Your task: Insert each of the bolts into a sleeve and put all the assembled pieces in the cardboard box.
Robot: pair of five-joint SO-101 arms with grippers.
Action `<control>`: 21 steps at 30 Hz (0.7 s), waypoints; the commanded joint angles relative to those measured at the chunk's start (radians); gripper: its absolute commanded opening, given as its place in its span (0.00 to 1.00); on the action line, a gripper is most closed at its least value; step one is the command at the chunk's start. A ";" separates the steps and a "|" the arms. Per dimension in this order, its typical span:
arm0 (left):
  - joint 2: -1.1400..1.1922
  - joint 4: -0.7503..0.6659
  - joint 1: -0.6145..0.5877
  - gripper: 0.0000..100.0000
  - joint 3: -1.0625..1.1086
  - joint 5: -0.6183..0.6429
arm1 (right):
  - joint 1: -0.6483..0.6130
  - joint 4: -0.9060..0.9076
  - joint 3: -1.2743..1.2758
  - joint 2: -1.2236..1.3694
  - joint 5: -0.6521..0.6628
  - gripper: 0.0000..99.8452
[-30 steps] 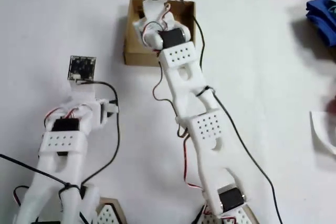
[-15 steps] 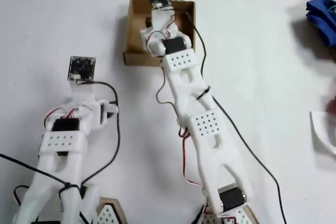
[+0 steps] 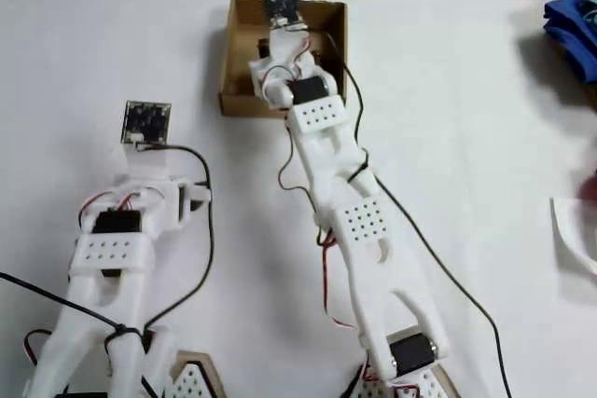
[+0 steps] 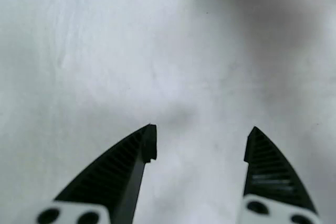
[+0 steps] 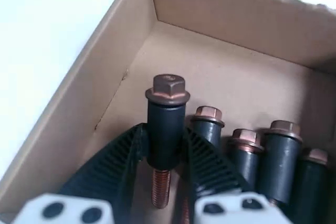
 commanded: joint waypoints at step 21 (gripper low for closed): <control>0.000 0.005 -0.008 0.28 -0.004 0.003 | -0.002 -0.070 -0.075 -0.002 -0.003 0.23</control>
